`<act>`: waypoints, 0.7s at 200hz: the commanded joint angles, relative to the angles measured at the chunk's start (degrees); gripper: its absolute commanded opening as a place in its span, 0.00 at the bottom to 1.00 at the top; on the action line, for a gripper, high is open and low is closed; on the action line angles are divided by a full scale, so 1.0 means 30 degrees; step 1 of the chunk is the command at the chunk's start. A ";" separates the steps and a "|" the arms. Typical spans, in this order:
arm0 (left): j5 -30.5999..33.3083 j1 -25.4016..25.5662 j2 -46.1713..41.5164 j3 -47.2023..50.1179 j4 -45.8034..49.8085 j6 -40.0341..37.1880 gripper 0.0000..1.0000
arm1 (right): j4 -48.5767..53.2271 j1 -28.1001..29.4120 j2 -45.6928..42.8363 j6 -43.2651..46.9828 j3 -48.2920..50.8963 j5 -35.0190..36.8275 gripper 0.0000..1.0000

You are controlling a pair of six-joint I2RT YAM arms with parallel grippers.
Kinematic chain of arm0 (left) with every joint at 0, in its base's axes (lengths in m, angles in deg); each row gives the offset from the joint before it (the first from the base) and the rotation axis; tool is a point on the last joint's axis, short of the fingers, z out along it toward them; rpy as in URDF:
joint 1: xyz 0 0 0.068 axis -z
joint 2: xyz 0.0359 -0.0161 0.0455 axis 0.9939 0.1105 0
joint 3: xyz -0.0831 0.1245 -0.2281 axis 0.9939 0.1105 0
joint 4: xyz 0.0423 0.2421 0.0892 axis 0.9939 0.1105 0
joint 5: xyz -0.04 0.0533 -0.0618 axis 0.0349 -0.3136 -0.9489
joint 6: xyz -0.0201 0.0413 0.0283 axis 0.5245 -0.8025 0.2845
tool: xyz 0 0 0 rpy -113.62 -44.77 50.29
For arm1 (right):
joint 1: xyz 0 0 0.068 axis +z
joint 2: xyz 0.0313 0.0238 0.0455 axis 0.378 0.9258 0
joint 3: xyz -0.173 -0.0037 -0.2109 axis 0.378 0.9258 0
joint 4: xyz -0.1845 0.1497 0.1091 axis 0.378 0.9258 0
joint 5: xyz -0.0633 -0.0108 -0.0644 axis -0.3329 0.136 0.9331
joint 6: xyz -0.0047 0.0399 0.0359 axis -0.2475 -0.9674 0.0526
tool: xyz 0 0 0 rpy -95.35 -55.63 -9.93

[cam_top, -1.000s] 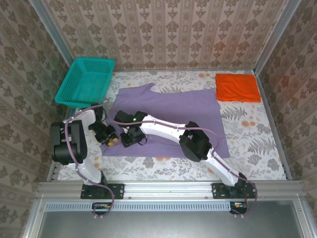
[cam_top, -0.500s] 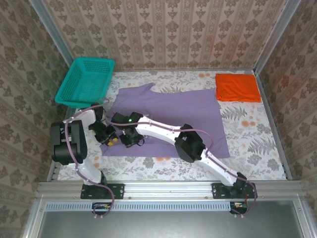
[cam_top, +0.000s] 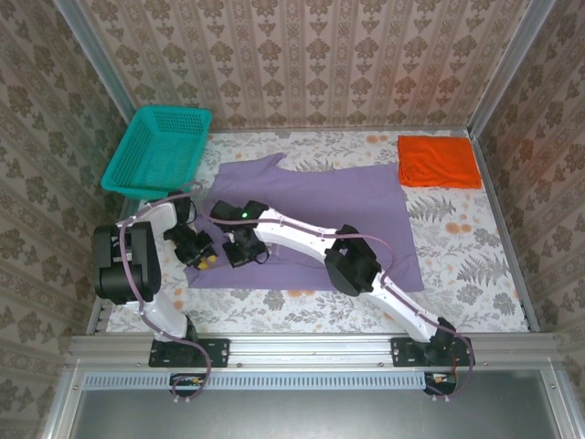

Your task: Fold and stack the t-shirts

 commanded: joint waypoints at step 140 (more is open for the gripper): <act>0.1952 -0.0059 0.0402 0.0217 0.0103 -0.0738 0.20 | -0.3301 -0.4657 -0.3606 -0.0765 0.4503 -0.2958 0.00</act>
